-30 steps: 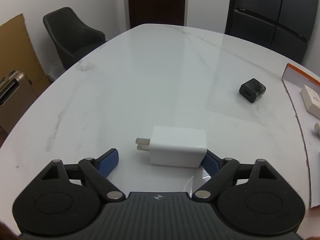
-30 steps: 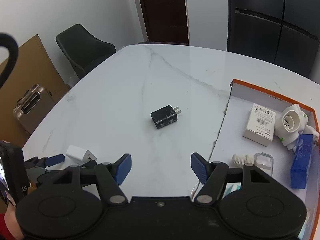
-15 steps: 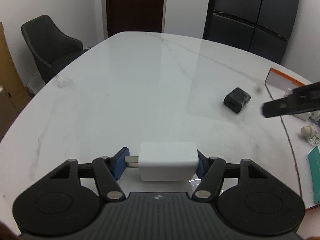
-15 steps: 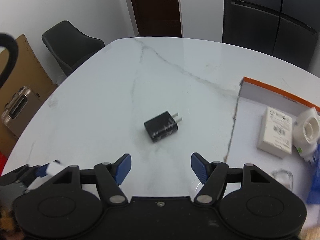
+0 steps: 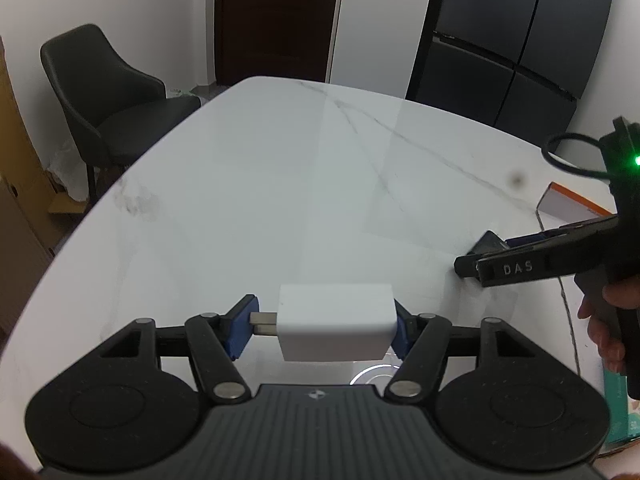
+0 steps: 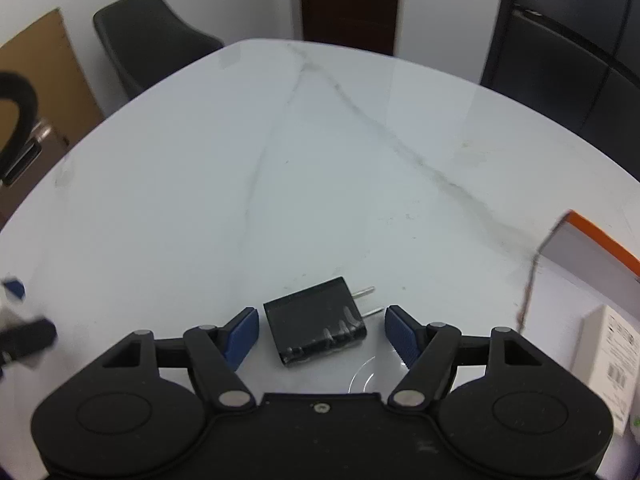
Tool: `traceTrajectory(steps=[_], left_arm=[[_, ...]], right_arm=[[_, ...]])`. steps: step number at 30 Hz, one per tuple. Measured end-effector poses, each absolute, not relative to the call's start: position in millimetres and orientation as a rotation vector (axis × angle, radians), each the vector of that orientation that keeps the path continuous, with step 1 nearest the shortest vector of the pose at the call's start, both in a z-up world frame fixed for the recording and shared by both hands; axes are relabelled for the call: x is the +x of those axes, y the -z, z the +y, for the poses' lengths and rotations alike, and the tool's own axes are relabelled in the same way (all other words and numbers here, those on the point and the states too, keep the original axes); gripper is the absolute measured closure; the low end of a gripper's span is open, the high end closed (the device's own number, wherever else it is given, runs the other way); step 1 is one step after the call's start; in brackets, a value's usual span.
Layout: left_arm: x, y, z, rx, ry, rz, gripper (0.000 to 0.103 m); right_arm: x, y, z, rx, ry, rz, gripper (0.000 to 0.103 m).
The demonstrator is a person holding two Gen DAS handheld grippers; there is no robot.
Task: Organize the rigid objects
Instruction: 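Grasp the second white charger with left gripper while right grasps the black charger, then carry the white and black chargers toward the tray with both grippers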
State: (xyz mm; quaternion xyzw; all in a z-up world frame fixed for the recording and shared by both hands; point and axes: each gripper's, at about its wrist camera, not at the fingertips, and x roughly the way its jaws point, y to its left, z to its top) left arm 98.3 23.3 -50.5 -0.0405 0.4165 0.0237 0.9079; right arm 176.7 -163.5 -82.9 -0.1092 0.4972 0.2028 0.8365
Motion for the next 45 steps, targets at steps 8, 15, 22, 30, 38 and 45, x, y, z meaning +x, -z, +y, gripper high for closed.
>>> traceTrajectory(steps=[8, 15, 22, 30, 38, 45], left_arm=[[108, 44, 21, -0.101, -0.058, 0.879, 0.037], [110, 30, 18, -0.109, -0.079, 0.888, 0.037], [102, 10, 9, -0.091, -0.111, 0.876, 0.037], [85, -14, -10, -0.086, -0.11, 0.859, 0.037], [74, -27, -46, -0.045, -0.043, 0.839, 0.037], [72, -36, -76, -0.017, 0.031, 0.821, 0.037]], right_arm=[[165, 78, -170, -0.186, -0.438, 1.038, 0.026], [137, 42, -175, -0.106, -0.447, 1.002, 0.026], [115, -1, -176, -0.073, -0.455, 0.946, 0.026], [79, -38, -197, -0.066, -0.441, 0.9, 0.026], [47, -58, -231, -0.031, -0.39, 0.869, 0.026], [29, -70, -263, -0.004, -0.33, 0.847, 0.026]])
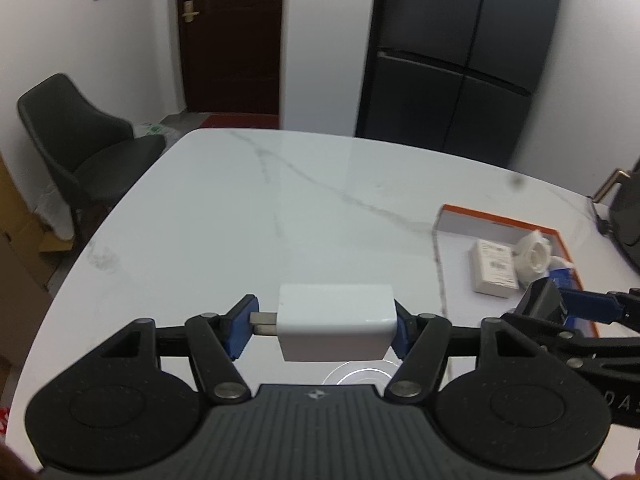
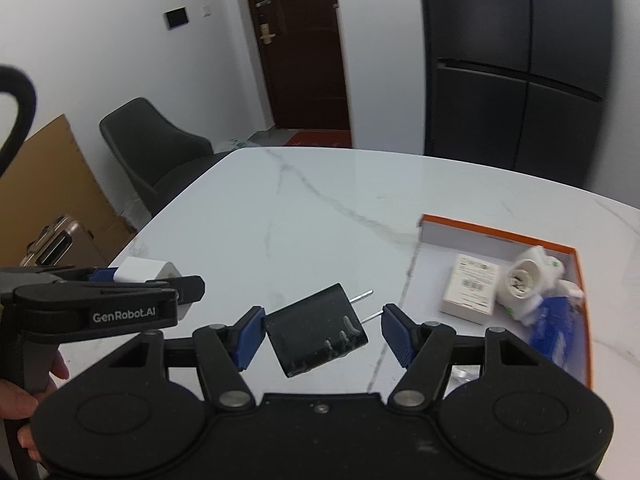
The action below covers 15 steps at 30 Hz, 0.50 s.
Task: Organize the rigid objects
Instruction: 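Carry the white and black chargers toward the tray with both grippers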
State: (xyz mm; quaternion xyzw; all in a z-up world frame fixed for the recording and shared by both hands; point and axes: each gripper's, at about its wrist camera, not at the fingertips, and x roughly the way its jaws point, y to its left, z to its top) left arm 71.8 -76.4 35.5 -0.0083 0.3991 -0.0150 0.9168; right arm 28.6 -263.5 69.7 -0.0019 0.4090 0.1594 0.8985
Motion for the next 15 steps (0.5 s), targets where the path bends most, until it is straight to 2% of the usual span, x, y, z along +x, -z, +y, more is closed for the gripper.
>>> traceTrajectory(steps=[15], left_arm=[[70, -36, -110, 0.018, 0.099, 0.818, 0.037]], right_arm=[[12, -77, -299, 0.033, -0.254, 0.828, 0.026]])
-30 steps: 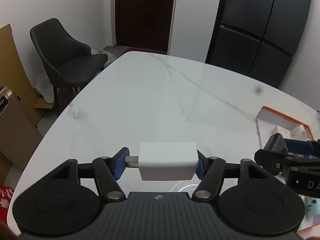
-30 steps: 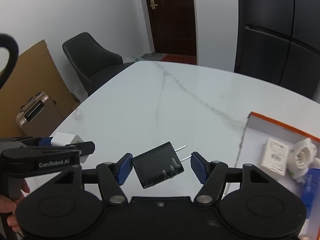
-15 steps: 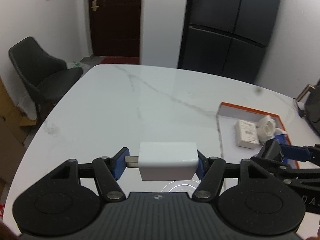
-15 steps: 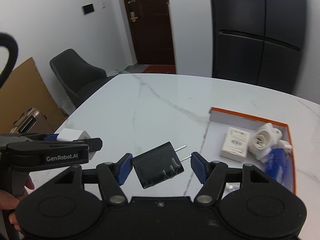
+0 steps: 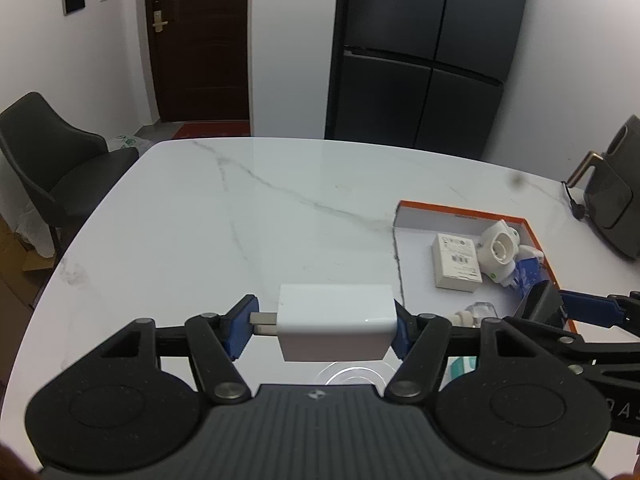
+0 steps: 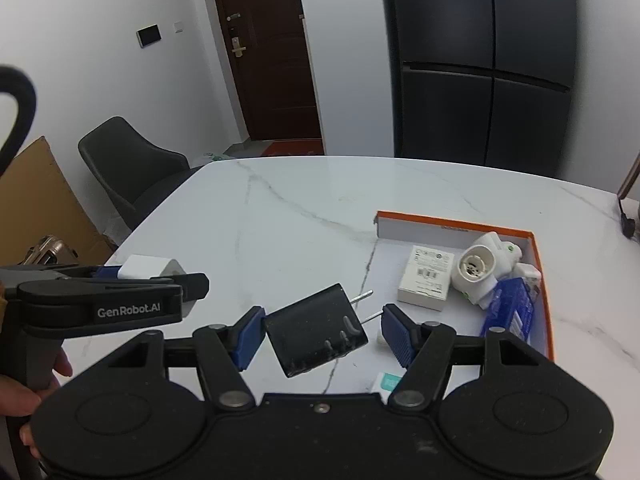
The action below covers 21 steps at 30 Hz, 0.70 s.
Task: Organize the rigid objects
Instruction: 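Carry the white and black chargers toward the tray with both grippers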
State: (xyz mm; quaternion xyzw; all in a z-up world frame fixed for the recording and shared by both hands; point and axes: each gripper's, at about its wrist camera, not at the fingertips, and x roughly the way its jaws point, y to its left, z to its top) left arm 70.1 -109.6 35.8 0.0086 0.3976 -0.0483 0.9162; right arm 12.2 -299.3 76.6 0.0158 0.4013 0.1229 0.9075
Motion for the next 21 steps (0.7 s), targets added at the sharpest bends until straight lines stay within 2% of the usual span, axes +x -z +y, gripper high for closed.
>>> traceTrajectory(steps=[21], left_arm=[[66, -24, -180, 0.078, 0.247, 0.842, 0.037]], right_arm=[[-12, -76, -374, 0.096, -0.086, 0.829, 0.026]])
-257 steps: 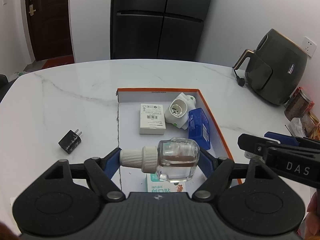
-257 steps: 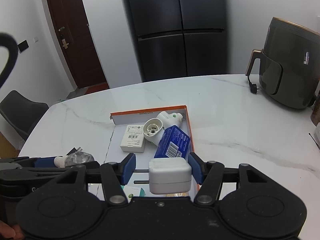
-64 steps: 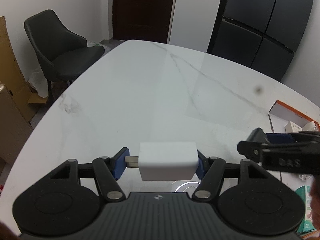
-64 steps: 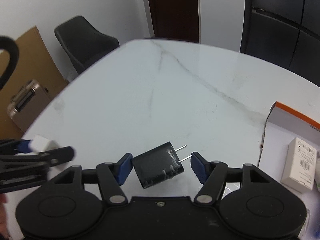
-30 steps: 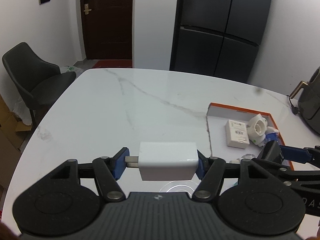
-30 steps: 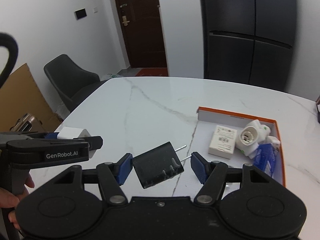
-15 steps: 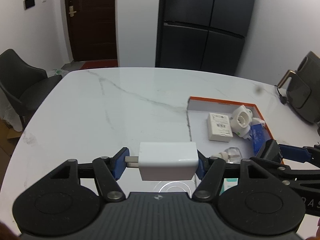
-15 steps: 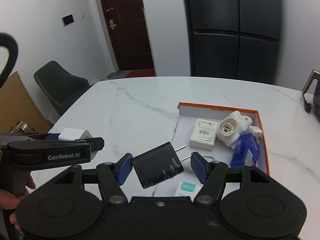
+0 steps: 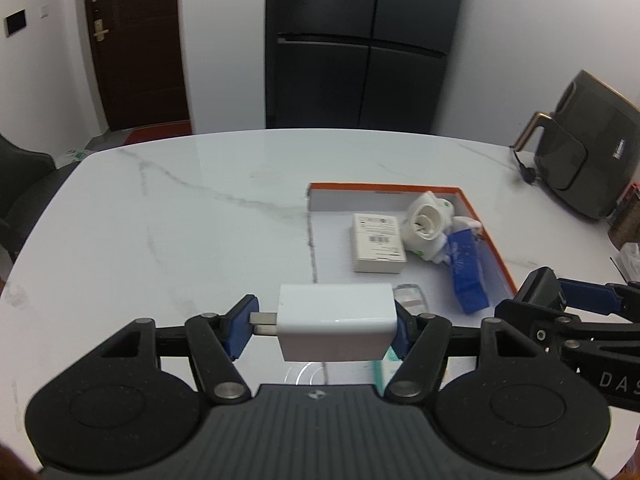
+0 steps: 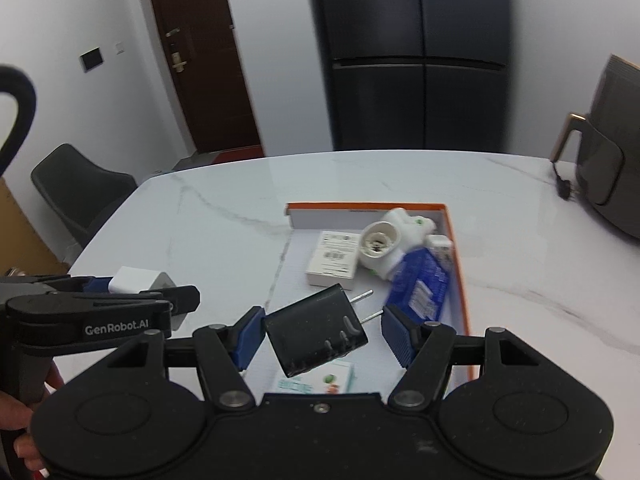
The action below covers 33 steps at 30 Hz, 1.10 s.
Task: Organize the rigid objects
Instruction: 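Carry the white and black chargers toward the tray with both grippers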
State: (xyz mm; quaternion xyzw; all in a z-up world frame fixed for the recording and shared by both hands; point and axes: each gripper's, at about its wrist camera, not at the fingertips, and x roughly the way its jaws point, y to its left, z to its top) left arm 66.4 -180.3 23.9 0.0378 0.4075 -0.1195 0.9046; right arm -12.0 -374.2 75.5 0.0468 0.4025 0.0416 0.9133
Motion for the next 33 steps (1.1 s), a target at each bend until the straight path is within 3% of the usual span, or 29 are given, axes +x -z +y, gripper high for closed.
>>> traceTrajectory(steps=[33], left_arm=[[69, -5, -246, 0.105, 0.312, 0.885, 0.037]], right_arm=[[-23, -66, -435, 0.139, 0.003, 0.866, 0.026]])
